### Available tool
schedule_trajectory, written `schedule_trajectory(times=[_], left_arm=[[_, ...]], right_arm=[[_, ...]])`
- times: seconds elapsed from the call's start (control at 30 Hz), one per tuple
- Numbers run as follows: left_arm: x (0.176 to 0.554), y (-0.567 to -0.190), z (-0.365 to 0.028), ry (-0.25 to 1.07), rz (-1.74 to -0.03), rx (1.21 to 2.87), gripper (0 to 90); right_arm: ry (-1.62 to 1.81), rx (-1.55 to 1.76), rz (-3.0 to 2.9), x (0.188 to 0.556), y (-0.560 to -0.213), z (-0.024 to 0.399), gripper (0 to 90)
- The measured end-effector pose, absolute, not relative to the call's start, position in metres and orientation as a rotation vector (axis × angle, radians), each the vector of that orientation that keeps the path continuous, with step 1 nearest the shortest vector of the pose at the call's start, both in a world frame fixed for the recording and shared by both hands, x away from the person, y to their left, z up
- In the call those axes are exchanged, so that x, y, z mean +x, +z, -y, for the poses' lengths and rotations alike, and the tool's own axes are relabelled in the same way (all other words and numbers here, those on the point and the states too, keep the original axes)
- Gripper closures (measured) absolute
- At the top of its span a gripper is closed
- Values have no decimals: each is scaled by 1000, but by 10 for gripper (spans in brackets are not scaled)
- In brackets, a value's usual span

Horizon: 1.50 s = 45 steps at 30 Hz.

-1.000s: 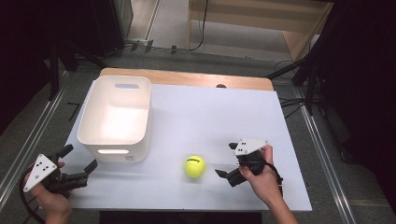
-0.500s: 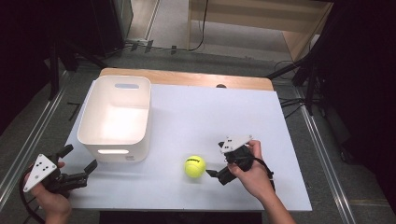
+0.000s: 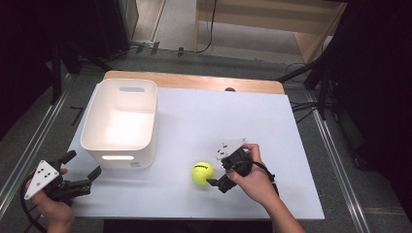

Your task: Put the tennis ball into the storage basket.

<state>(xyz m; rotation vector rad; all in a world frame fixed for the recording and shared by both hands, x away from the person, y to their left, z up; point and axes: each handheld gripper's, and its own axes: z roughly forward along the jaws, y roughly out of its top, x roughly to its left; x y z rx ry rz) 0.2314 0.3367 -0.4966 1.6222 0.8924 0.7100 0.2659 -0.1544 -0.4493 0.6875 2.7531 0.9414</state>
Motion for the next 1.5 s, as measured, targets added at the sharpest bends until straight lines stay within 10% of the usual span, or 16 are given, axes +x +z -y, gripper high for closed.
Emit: schedule_trajectory(times=[1.5], left_arm=[[231,-496,-338,703,-893,1620,0]], right_arm=[[719,648,-2943,282,-473,116,172]])
